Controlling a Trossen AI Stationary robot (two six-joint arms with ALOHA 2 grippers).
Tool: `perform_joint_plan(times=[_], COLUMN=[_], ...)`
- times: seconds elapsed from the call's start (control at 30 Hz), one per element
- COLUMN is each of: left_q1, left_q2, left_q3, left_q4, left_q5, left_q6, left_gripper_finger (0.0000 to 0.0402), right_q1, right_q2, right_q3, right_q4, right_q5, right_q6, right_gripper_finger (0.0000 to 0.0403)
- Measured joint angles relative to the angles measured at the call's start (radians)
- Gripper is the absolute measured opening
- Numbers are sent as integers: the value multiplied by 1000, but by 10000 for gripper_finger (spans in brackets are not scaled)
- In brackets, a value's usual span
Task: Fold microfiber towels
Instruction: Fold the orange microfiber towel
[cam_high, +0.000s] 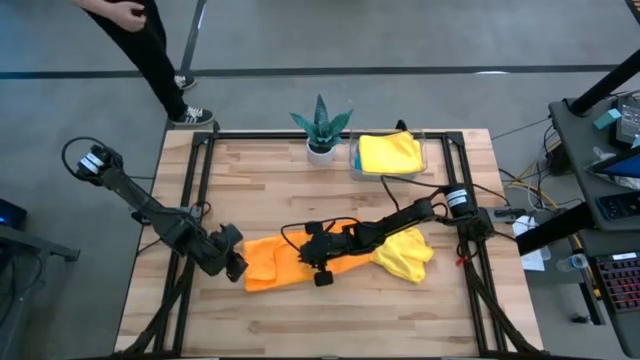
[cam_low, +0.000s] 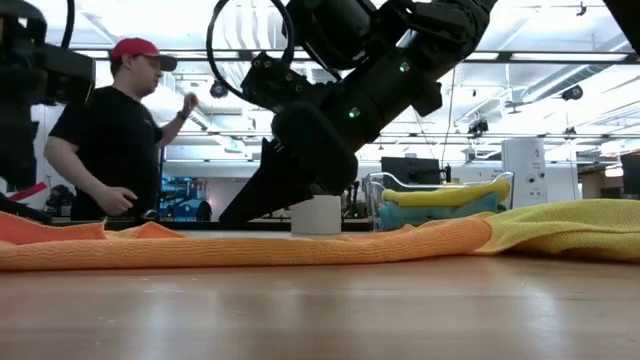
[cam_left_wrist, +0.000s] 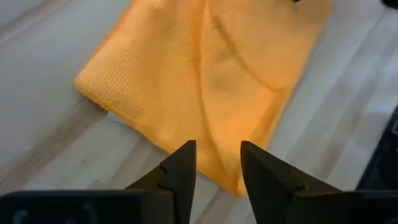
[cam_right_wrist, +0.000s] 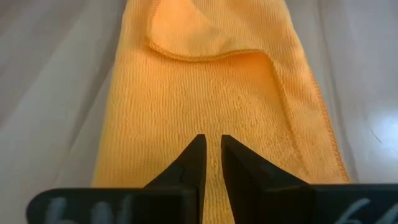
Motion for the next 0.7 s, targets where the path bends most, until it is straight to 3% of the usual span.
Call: perform_joint_plan(times=[0.27, 0.5, 0.7], left_q1=[1, 2, -11], left_q2=[70, 309, 515], left_q3=[80, 282, 453], left_q4=[76, 87, 80], left_q5=[-122, -157, -107], left_q6=[113, 269, 410], left_gripper_finger=[111, 111, 112], right_q1=[0, 7, 49], right_q2=[-56, -161, -287], right_q3=[-1, -63, -179], right_q4=[-92, -125, -104], right_q5=[27, 42, 57], right_q6=[-33, -56, -25], right_gripper_finger=[43, 43, 43])
